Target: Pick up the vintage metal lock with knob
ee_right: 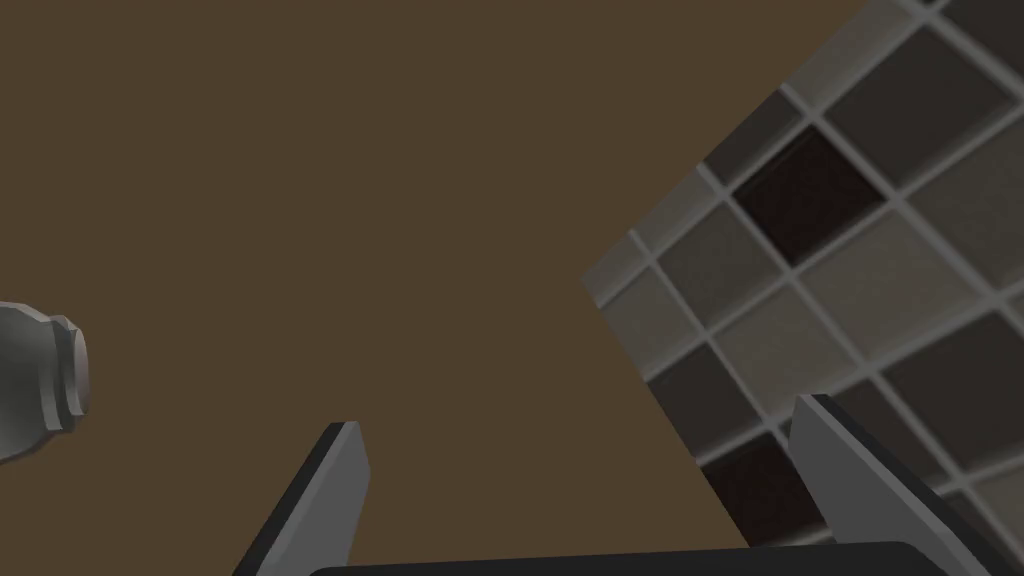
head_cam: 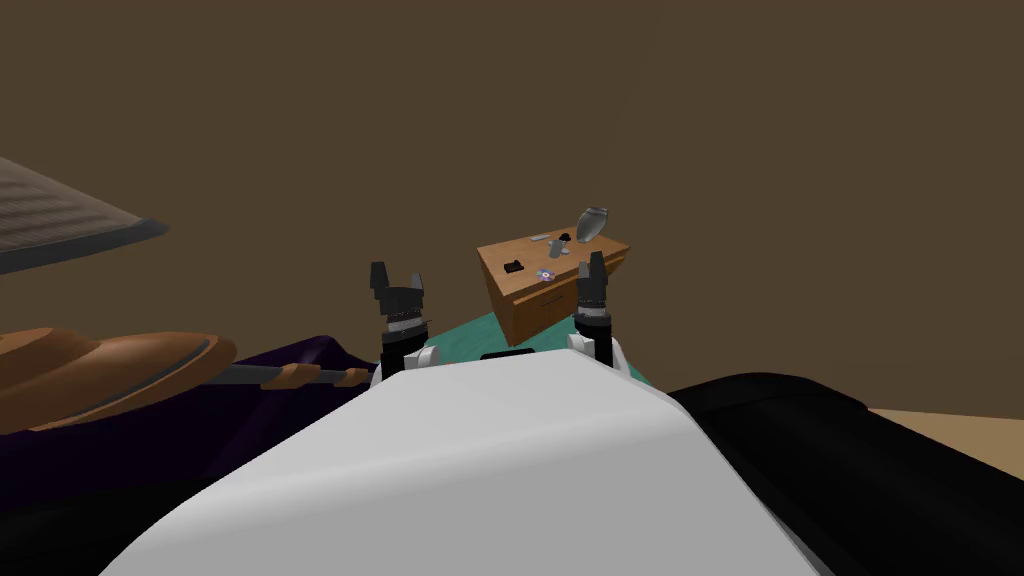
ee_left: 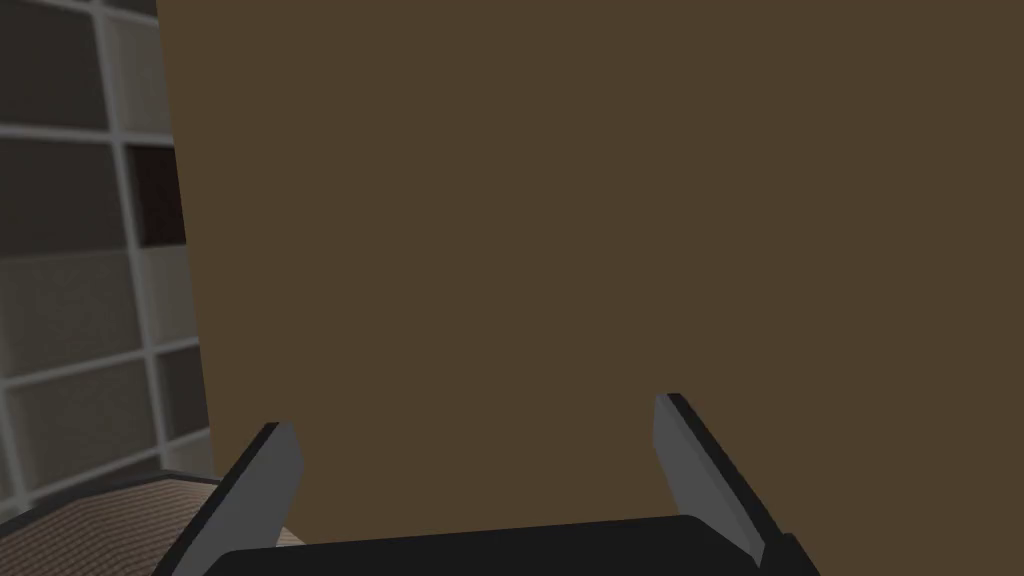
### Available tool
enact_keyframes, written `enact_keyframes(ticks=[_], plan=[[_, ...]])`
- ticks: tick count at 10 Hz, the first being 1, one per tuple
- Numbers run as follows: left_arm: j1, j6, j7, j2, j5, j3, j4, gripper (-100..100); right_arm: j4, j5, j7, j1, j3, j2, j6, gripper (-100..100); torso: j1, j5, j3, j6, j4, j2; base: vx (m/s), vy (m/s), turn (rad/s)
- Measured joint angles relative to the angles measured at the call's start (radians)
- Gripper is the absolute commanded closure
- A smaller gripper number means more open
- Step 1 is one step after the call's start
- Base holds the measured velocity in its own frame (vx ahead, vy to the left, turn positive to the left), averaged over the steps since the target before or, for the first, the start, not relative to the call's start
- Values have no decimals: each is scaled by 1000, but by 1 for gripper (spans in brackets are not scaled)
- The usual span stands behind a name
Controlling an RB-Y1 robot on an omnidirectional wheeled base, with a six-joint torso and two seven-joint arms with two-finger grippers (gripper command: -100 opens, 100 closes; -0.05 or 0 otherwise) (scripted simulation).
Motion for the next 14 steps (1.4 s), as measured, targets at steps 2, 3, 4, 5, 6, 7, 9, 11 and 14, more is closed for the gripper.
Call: enact_keyframes(ticks=[2,3,4,5,6,7,9,11,14], plan=[[0,0,0,0,0,0,0,0,11,-4,-24,-43,-8,-33,18,-100,0,0,0,0,0,0,-12,7,114],[0,0,0,0,0,0,0,0,21,-7,-41,-72,-14,-47,31,-100,0,0,0,0,0,0,-16,4,92],[0,0,0,0,0,0,0,0,23,-11,-62,-99,-22,-59,50,-100,0,0,0,0,0,0,-19,0,165],[0,0,0,0,0,0,0,0,33,-14,-86,-129,-31,-70,67,-100,0,0,0,0,0,1,-22,-2,150],[0,0,0,0,0,0,0,0,48,-19,-113,-158,-41,-79,83,-100,0,0,0,0,0,1,-15,-2,39],[0,0,0,0,0,0,0,0,50,-20,-128,-183,-45,-83,97,-100,0,0,0,0,0,1,-16,-1,94],[0,0,0,0,0,0,0,0,69,-30,-178,-247,-70,-100,141,-100,0,0,0,0,0,1,-22,-2,122],[0,0,0,0,0,0,0,0,76,-34,-216,-299,-81,-105,176,-100,0,0,0,0,0,1,-14,0,88],[0,0,0,0,0,0,0,0,106,-40,-268,-375,-100,-111,215,-100,0,0,0,0,0,1,-18,0,108]])
